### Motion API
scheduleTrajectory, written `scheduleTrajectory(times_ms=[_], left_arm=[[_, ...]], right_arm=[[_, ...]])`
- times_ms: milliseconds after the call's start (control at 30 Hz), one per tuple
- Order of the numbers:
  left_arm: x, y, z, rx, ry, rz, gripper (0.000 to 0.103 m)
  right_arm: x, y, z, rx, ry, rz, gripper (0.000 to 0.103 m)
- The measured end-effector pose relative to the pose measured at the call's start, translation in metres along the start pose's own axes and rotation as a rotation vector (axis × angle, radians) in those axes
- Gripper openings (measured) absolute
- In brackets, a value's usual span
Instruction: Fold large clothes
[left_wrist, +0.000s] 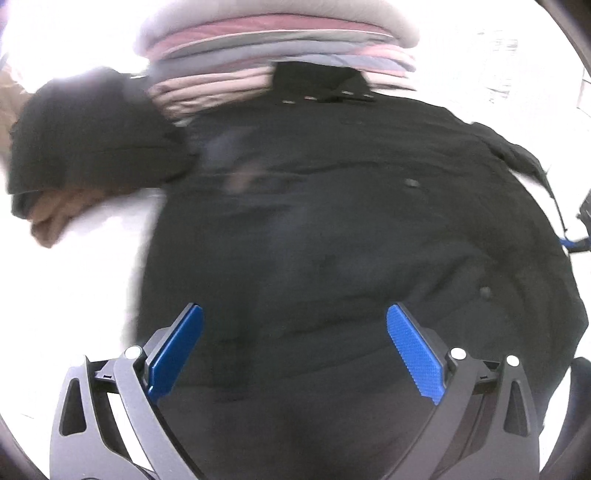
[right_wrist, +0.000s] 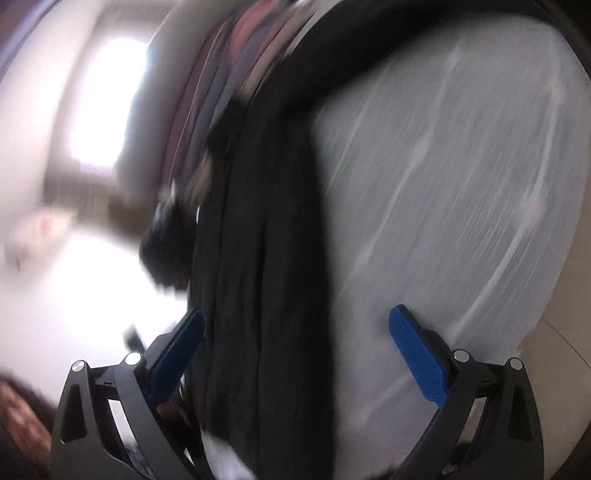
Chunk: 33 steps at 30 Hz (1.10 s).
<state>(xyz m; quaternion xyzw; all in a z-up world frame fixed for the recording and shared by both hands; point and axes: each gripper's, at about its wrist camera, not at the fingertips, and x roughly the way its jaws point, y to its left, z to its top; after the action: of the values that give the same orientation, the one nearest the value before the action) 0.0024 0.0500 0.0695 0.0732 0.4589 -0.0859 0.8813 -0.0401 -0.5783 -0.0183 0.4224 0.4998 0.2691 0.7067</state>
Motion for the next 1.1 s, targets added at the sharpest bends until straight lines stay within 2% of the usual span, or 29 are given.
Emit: scheduleTrajectory(times_ms=[167,233,267,333,367,400,467,500,567,600,633,700,733,767,833,900,967,1100], left_arm=[[-0.024,0.076,-0.008,-0.082,0.030,0.156,0.096],[-0.025,0.101,-0.020,-0.126,0.076,0.175,0.096],[-0.026,0.113,-0.028,-0.162,0.097,0.154,0.096],[-0.021,0.133,-0.044,-0.242,0.162,0.054,0.096],[-0.016,0.141,-0.054,-0.287,0.201,-0.016,0.096],[-0.008,0.148,-0.066,-0.338,0.251,-0.120,0.096],[0.004,0.151,-0.081,-0.391,0.301,-0.241,0.096],[0.014,0.152,-0.089,-0.421,0.340,-0.332,0.096],[0.027,0.150,-0.103,-0.489,0.393,-0.467,0.096],[0.030,0.148,-0.108,-0.515,0.402,-0.516,0.096],[0.030,0.144,-0.110,-0.507,0.392,-0.523,0.096],[0.023,0.134,-0.109,-0.453,0.363,-0.497,0.096],[0.024,0.130,-0.109,-0.455,0.358,-0.486,0.095],[0.022,0.128,-0.109,-0.460,0.350,-0.485,0.086],[0.019,0.125,-0.106,-0.445,0.367,-0.447,0.067],[0.012,0.132,-0.101,-0.479,0.365,-0.452,0.047],[0.004,0.136,-0.100,-0.493,0.352,-0.453,0.009],[-0.024,0.127,-0.083,-0.482,0.273,-0.492,0.004]], right_arm=[[0.028,0.024,-0.037,-0.064,0.168,0.005,0.097],[0.036,0.028,-0.044,-0.075,0.191,0.032,0.097],[0.036,0.028,-0.049,-0.075,0.195,0.047,0.097],[0.036,0.025,-0.053,-0.058,0.194,0.082,0.097],[0.035,0.022,-0.056,-0.034,0.189,0.106,0.097],[0.035,0.019,-0.061,-0.017,0.180,0.107,0.097],[0.035,0.015,-0.064,-0.002,0.160,0.086,0.097],[0.036,0.014,-0.068,0.006,0.146,0.080,0.097],[0.037,0.018,-0.080,0.009,0.123,0.066,0.096],[0.039,0.018,-0.086,0.005,0.108,0.045,0.095],[0.038,0.017,-0.090,0.002,0.098,0.024,0.091],[0.038,0.017,-0.095,0.024,0.056,-0.067,0.061],[0.037,0.014,-0.098,0.046,0.040,-0.118,0.022],[0.036,0.012,-0.102,0.056,0.030,-0.128,0.015],[0.032,0.016,-0.106,0.048,0.014,-0.155,0.014],[0.030,0.026,-0.108,0.036,-0.013,-0.161,0.013],[0.029,0.038,-0.109,0.024,-0.037,-0.161,0.012],[0.013,0.071,-0.111,-0.011,-0.120,-0.101,0.011]])
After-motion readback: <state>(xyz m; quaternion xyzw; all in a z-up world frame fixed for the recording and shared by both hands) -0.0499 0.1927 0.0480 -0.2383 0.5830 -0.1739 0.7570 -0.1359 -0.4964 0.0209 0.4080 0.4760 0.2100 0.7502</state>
